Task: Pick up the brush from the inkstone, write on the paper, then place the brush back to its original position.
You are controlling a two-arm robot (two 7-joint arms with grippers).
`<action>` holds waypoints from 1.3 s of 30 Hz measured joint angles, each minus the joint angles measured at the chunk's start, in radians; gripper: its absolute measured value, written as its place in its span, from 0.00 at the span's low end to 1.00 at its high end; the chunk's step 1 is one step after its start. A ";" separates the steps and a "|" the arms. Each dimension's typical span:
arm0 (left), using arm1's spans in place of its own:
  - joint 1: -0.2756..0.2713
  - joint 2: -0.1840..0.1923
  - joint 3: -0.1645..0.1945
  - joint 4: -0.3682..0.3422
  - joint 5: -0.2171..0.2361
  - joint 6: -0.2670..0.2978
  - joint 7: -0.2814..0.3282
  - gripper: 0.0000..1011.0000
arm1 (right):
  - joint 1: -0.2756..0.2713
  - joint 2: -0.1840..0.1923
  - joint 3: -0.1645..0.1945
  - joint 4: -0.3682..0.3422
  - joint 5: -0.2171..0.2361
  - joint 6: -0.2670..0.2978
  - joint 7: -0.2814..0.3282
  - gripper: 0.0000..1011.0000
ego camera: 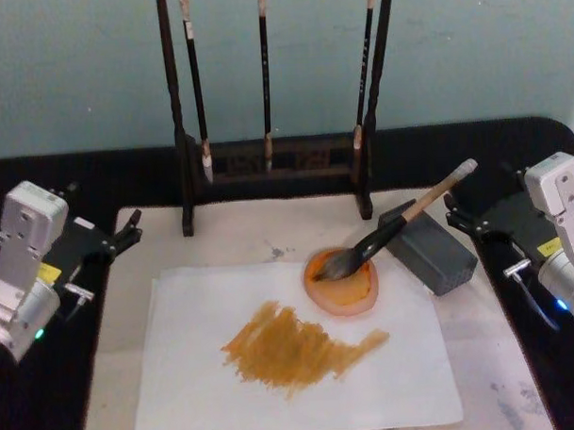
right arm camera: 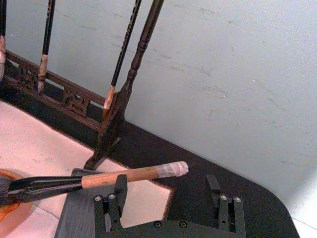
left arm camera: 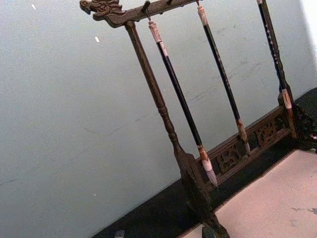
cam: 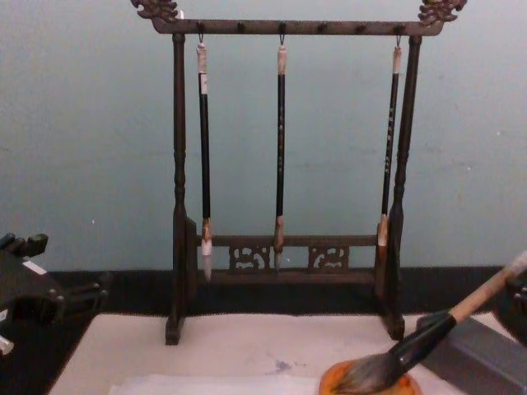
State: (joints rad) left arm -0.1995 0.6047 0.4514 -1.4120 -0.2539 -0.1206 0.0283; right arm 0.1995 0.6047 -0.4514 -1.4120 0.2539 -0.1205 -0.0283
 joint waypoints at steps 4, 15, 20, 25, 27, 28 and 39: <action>0.000 0.000 0.000 0.000 0.000 0.000 0.000 1.00 | 0.000 0.000 0.000 0.000 0.000 0.000 0.000 0.99; 0.000 0.000 0.000 0.000 0.000 0.000 0.000 1.00 | 0.000 0.000 0.000 0.000 0.000 0.000 0.000 0.99; 0.000 0.000 0.000 0.000 0.000 0.000 0.000 1.00 | 0.000 0.000 0.000 0.000 0.000 0.000 0.000 0.99; 0.000 0.000 0.000 0.000 0.000 0.000 0.000 1.00 | 0.000 0.000 0.000 0.000 0.000 0.000 0.000 0.99; 0.000 0.000 0.000 0.000 0.000 0.000 0.000 1.00 | 0.000 0.000 0.000 0.000 0.000 0.000 0.000 0.99; 0.000 0.000 0.000 0.000 0.000 0.000 0.000 1.00 | 0.000 0.000 0.000 0.000 0.000 0.000 0.000 0.99; 0.000 0.000 0.000 0.000 0.000 0.000 0.000 1.00 | 0.000 0.000 0.000 0.000 0.000 0.000 0.000 0.99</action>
State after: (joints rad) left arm -0.1995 0.6047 0.4514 -1.4120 -0.2539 -0.1205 0.0283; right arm 0.1995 0.6047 -0.4514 -1.4120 0.2539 -0.1205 -0.0283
